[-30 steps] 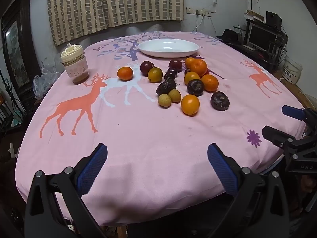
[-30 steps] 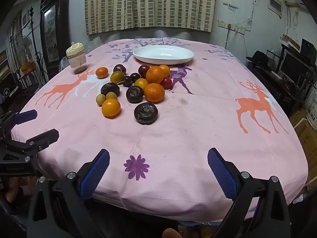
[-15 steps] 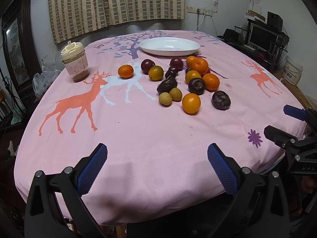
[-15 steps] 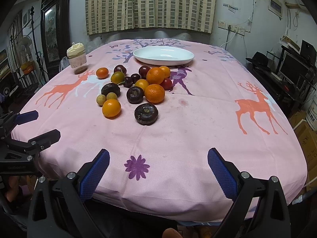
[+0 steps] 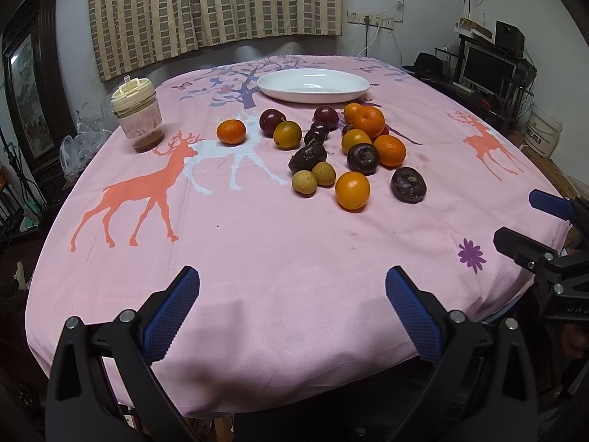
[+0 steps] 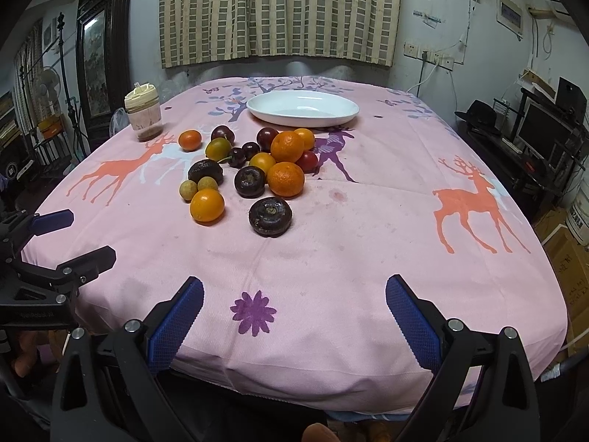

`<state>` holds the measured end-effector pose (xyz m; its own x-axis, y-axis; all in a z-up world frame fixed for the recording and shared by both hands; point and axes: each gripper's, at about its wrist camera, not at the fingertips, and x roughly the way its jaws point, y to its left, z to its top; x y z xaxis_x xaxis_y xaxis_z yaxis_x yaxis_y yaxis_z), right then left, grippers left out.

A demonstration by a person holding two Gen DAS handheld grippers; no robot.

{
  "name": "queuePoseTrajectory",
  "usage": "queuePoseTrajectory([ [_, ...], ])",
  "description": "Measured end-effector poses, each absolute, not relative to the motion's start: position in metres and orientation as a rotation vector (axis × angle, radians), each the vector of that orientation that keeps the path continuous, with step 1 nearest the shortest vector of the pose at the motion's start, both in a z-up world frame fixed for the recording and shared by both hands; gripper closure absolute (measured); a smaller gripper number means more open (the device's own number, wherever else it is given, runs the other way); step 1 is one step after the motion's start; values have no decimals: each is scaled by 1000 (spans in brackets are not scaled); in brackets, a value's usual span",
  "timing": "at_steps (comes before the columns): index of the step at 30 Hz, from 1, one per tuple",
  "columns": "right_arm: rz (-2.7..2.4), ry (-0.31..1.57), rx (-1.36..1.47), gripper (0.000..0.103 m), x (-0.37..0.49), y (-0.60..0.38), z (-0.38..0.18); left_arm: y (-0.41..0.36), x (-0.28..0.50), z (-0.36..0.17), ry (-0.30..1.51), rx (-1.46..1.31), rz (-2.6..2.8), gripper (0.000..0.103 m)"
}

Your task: Organize fruits

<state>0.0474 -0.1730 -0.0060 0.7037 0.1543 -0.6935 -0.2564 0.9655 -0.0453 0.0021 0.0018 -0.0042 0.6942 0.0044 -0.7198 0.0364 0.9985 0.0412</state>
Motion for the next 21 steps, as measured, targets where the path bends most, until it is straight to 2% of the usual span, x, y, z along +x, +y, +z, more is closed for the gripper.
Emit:
queuePoseTrajectory([
  [21,222,755,-140,4,47,-175,-4,4,0,-4,806,51,-1,4],
])
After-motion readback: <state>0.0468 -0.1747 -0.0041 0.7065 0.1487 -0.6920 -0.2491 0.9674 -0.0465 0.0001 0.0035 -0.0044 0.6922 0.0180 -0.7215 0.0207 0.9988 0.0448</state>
